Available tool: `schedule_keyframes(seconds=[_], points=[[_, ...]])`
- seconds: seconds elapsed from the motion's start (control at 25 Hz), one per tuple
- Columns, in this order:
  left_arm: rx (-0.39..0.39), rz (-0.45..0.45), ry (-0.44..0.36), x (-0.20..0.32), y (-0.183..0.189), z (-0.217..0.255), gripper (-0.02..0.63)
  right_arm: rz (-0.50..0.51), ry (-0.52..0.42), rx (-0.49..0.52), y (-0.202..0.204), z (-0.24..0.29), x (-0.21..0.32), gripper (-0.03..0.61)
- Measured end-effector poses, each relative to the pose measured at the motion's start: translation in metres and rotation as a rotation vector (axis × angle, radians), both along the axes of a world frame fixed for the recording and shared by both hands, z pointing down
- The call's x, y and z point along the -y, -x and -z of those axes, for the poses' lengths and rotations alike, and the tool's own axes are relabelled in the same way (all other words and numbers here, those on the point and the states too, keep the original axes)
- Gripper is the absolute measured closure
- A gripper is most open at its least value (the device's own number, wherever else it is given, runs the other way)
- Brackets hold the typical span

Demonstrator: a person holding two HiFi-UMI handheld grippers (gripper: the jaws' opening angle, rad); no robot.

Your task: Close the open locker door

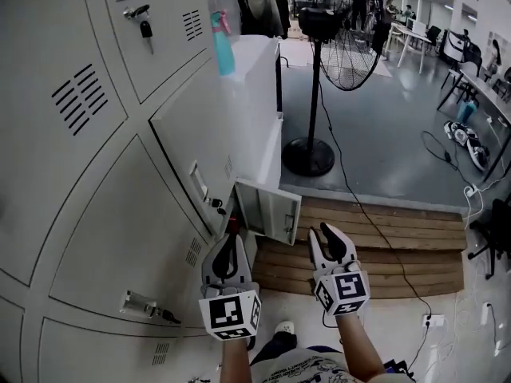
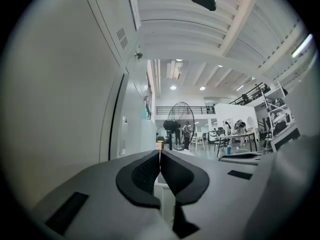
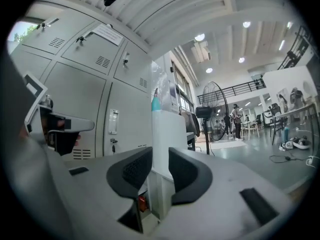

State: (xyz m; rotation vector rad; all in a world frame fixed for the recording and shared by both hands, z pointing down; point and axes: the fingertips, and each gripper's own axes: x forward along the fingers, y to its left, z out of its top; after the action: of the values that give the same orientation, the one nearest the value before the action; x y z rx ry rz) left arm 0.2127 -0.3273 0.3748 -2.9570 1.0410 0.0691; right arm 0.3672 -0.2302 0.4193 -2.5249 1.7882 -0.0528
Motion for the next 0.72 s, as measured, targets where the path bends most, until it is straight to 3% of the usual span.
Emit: schedule_keyframes(seconds=[0.12,0.16,0.2,0.72], points=[[0.015,-0.028,-0.006,0.022,-0.025,-0.004,0.606,-0.005,0.020,0.006,-0.018,-0.008,0.023,0.476],[0.021,-0.033,-0.009,0.028,-0.031,-0.005,0.606,0.001,0.031,0.010,-0.022,-0.012,0.030,0.415],[0.026,-0.037,-0.009,0.034,-0.037,-0.008,0.606,0.006,0.043,0.014,-0.026,-0.016,0.037,0.394],[0.098,-0.004,0.081,0.081,-0.101,-0.058,0.606,0.082,0.168,0.065,-0.086,-0.074,0.102,0.394]])
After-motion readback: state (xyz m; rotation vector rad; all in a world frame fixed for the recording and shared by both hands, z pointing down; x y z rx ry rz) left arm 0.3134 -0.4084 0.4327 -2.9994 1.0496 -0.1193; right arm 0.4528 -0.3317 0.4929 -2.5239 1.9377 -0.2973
